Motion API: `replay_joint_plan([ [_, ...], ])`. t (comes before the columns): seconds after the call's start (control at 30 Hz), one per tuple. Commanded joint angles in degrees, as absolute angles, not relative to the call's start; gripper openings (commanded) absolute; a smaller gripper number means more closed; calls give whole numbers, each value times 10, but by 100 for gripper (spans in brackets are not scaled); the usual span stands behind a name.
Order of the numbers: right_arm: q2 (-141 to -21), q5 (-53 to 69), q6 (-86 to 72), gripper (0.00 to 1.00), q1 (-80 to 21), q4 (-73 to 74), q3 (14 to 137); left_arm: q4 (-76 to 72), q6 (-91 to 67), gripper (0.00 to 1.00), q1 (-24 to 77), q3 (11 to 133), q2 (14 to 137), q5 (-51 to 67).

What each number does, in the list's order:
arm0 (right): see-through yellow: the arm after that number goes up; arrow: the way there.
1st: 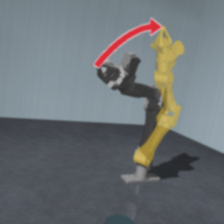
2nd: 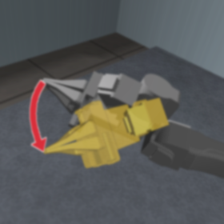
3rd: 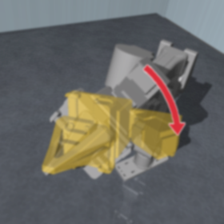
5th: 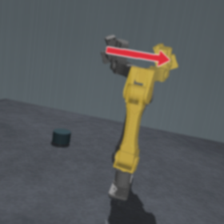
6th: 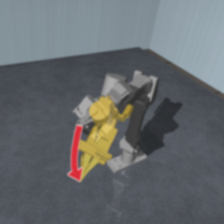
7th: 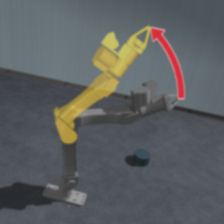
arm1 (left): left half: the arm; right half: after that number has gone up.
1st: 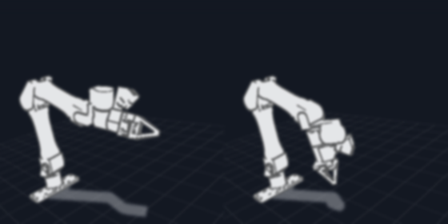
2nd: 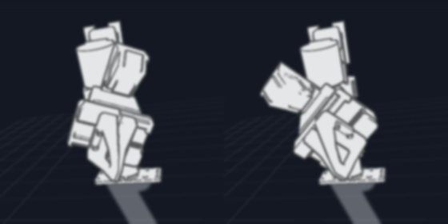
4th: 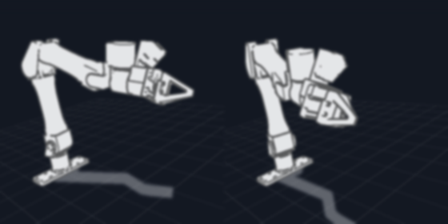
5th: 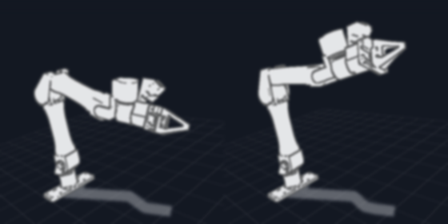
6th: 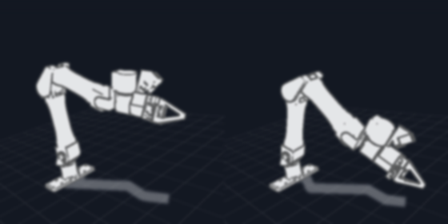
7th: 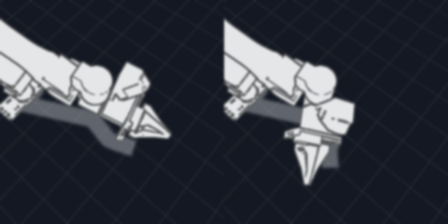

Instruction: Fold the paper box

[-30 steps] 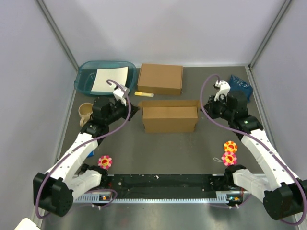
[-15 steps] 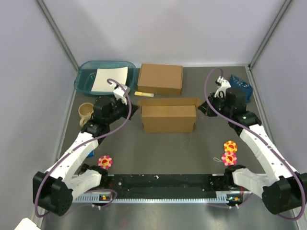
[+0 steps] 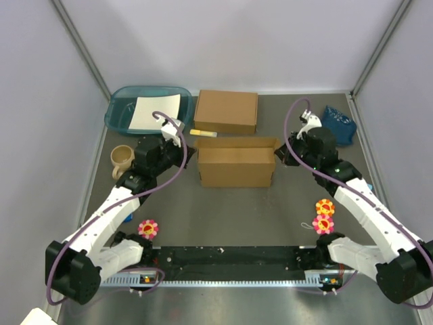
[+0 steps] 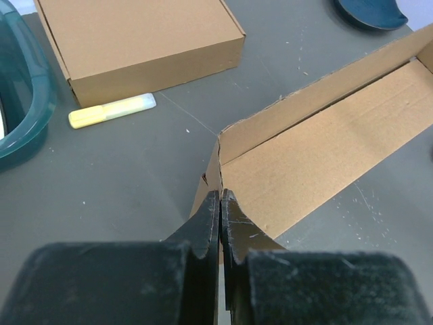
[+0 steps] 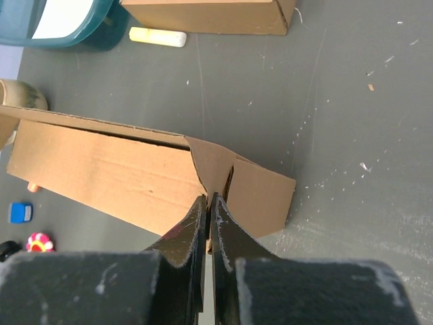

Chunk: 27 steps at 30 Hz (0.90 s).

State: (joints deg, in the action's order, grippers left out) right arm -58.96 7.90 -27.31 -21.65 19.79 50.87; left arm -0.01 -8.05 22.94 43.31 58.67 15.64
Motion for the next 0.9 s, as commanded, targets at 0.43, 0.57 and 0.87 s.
replay_joint_plan([
  [0.43,-570,-28,-273,0,-301,125,402,-25,-122,0,250,439,584,184],
  [0.57,-569,-47,-257,0,-308,124,390,-28,-131,0,250,442,581,186],
  [0.87,-564,-49,-204,0,-317,154,407,-22,-121,0,250,436,577,167],
])
